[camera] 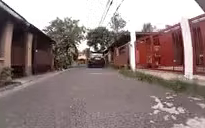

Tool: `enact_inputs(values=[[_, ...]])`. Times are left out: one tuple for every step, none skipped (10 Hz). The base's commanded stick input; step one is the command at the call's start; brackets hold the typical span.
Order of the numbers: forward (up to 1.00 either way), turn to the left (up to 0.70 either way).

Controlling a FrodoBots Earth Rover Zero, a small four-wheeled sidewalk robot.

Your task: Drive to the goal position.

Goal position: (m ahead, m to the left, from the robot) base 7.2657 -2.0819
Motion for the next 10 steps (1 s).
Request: enact_inputs(values=[[0.70,0.26],[0.70,0.01],[0.70,0.00],[0.70,0.00],[0.70,0.00],[0.70,0.00],[0.70,0.00],[0.70,0.00],[0.70,0.00],[0.70,0.00]])
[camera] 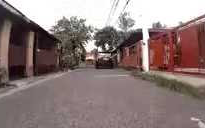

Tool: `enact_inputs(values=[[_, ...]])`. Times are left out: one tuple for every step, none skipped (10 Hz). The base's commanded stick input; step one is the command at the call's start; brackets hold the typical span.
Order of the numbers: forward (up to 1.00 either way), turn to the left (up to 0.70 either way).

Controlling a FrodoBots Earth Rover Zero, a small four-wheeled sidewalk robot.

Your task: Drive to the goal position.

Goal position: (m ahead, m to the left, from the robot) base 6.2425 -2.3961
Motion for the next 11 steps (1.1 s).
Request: enact_inputs(values=[[0.70,0.00],[0.70,0.00],[0.70,0.00],[0.70,0.00],[0.70,0.00],[0.70,0.00],[0.70,0.00],[0.70,0.00],[0.70,0.00],[0.70,0.00],[0.70,0.00]])
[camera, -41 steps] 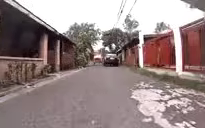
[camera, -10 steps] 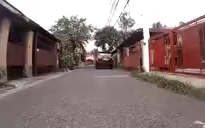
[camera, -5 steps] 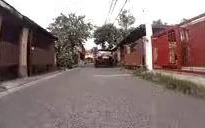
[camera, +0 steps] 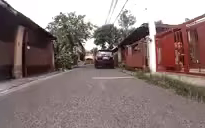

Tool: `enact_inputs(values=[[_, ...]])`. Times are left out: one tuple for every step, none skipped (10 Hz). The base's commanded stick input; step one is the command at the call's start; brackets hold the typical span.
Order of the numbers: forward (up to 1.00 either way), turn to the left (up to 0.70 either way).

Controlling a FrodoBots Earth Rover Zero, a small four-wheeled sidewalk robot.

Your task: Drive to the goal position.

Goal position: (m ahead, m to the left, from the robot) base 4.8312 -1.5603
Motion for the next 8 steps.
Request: enact_inputs(values=[[0.70,0.00],[0.70,0.00],[0.70,0.00],[0.70,0.00],[0.70,0.00],[0.70,0.00],[0.70,0.00],[0.70,0.00]])
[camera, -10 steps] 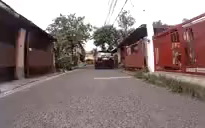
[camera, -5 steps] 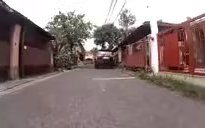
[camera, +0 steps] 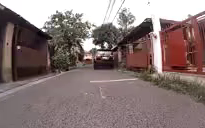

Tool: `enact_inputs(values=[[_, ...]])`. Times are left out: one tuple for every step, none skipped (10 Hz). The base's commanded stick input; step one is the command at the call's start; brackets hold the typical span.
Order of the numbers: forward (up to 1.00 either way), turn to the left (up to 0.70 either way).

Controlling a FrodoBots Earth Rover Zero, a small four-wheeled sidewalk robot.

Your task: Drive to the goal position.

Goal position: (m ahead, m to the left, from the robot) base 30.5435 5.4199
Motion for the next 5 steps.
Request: enact_inputs(values=[[0.70,0.00],[0.70,0.00],[0.70,0.00],[0.70,0.00],[0.70,0.00]])
